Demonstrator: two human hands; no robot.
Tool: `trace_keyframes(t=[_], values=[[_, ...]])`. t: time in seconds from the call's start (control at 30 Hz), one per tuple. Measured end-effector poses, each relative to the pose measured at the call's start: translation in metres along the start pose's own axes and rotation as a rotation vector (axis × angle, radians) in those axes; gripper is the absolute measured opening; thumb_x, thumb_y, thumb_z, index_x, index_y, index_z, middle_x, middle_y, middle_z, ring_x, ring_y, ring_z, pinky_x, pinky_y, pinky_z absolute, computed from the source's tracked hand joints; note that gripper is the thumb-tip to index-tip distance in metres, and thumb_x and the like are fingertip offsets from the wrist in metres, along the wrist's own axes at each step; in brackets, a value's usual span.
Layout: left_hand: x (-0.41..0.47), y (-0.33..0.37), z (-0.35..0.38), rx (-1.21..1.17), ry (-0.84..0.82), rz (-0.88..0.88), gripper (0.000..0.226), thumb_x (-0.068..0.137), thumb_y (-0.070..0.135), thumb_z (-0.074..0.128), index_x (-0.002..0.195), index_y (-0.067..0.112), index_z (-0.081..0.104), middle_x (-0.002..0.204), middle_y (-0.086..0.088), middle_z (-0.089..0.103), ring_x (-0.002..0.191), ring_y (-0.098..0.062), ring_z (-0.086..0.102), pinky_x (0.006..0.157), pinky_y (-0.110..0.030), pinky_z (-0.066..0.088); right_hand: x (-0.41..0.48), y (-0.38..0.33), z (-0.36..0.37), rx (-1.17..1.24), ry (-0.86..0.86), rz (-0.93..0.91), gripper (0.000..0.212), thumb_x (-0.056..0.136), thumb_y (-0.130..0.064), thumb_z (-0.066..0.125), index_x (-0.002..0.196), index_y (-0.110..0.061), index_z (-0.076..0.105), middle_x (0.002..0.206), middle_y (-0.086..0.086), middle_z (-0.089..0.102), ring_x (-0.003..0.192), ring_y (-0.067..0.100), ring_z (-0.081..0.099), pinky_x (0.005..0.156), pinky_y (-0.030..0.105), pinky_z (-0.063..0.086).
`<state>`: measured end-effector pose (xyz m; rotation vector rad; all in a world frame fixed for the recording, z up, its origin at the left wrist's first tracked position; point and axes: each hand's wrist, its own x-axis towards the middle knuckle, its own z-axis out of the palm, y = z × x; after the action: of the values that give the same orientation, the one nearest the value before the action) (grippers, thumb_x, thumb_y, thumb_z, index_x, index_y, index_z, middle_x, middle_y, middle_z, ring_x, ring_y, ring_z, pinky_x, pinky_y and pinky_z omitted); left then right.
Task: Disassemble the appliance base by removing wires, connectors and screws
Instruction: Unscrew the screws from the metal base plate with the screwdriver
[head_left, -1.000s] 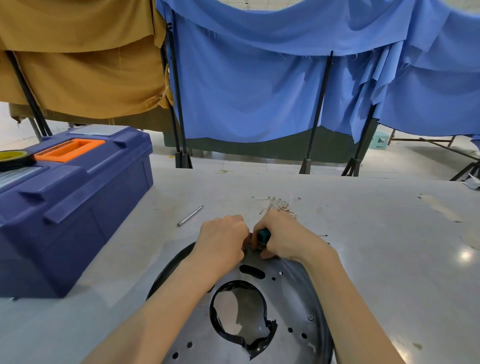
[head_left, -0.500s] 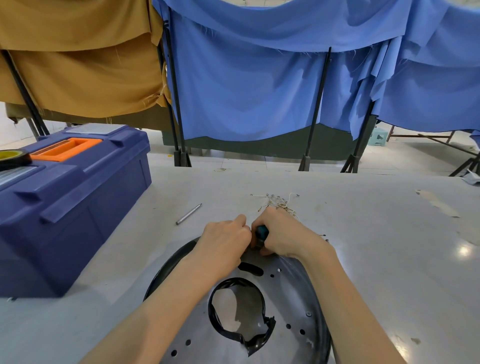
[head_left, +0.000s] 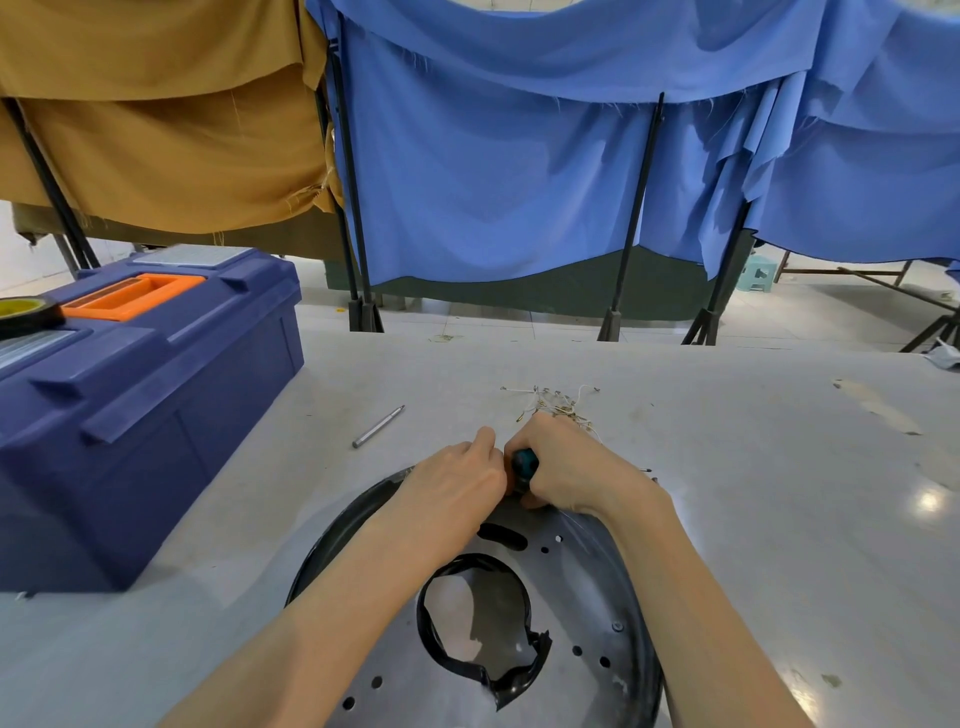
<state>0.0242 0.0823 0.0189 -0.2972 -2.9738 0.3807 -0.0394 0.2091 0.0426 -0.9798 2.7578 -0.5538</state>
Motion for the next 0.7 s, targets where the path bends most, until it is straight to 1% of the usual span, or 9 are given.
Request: trace_keyframes(t=[0.1,0.17,0.23,0.33,0.4,0.47,0.5,0.57,0.7], values=[[0.001,0.000,0.002,0.021,0.001,0.022,0.039,0.084,-0.009,0.049,0.119,0.008,0.045,0.119,-0.013,0.039,0.094,-0.024,0.052,0.065,-0.028,0.027,0.000,0.000,0.000,0.006,0.001,0.004,0.025,0.072,0.009,0.066,0.070,-0.015,0.062,0.078,0.014,0.064,0.075,0.027,0.058,0.065,0.032,0.051],[0.003,0.000,0.003,0.026,0.005,0.026,0.038,0.085,-0.009,0.048,0.120,0.008,0.044,0.120,-0.014,0.039,0.093,-0.023,0.051,0.066,-0.028,0.027,0.000,0.000,0.000,0.013,-0.004,0.004,0.023,0.072,0.009,0.066,0.071,-0.013,0.063,0.079,0.014,0.065,0.077,0.028,0.060,0.066,0.034,0.053],[0.004,0.000,0.005,0.018,0.015,0.017,0.036,0.087,-0.006,0.048,0.120,0.008,0.043,0.120,-0.014,0.038,0.085,-0.020,0.047,0.066,-0.028,0.028,0.000,0.000,0.000,0.018,-0.006,-0.002,0.022,0.073,0.009,0.066,0.072,-0.013,0.064,0.083,0.016,0.067,0.081,0.030,0.062,0.069,0.036,0.054],[0.005,-0.001,0.010,-0.006,0.022,-0.016,0.034,0.087,-0.005,0.049,0.117,0.009,0.043,0.118,-0.012,0.038,0.074,-0.017,0.035,0.063,-0.029,0.027,0.000,0.000,-0.001,0.027,-0.008,-0.005,0.021,0.073,0.009,0.065,0.076,-0.011,0.066,0.086,0.017,0.068,0.085,0.031,0.063,0.071,0.038,0.056],[0.007,-0.001,0.011,-0.031,0.027,-0.059,0.030,0.089,-0.002,0.049,0.115,0.009,0.044,0.117,-0.011,0.039,0.075,-0.020,0.044,0.060,-0.030,0.028,0.000,0.000,-0.001,0.032,-0.012,-0.005,0.019,0.073,0.009,0.066,0.080,-0.009,0.068,0.090,0.017,0.069,0.087,0.032,0.063,0.074,0.041,0.057],[0.009,-0.002,0.010,-0.054,0.038,-0.107,0.025,0.091,0.000,0.046,0.114,0.009,0.043,0.118,-0.011,0.040,0.084,-0.025,0.056,0.057,-0.030,0.028,0.000,0.001,0.000,0.044,-0.014,-0.005,0.018,0.072,0.010,0.064,0.081,-0.005,0.068,0.092,0.018,0.068,0.090,0.032,0.063,0.076,0.045,0.056],[0.010,-0.002,0.008,-0.065,0.038,-0.122,0.023,0.092,0.001,0.043,0.114,0.009,0.044,0.118,-0.011,0.041,0.088,-0.026,0.059,0.056,-0.030,0.028,0.000,0.001,0.000,0.047,-0.015,-0.007,0.019,0.072,0.010,0.064,0.081,-0.006,0.068,0.092,0.018,0.068,0.090,0.032,0.063,0.077,0.045,0.056],[0.010,-0.001,0.006,-0.084,0.028,-0.136,0.021,0.093,0.002,0.039,0.113,0.008,0.044,0.117,-0.011,0.043,0.090,-0.028,0.060,0.057,-0.032,0.030,0.000,0.002,0.001,0.049,-0.017,-0.006,0.021,0.072,0.010,0.064,0.080,-0.009,0.068,0.092,0.016,0.069,0.090,0.030,0.063,0.078,0.044,0.056],[0.007,-0.002,-0.003,-0.116,0.039,-0.150,0.016,0.098,0.006,0.036,0.111,0.008,0.044,0.113,-0.010,0.047,0.088,-0.030,0.060,0.059,-0.032,0.033,0.001,0.004,0.000,0.066,-0.023,0.005,0.023,0.072,0.009,0.069,0.078,-0.013,0.069,0.090,0.010,0.071,0.089,0.024,0.065,0.079,0.041,0.057]])
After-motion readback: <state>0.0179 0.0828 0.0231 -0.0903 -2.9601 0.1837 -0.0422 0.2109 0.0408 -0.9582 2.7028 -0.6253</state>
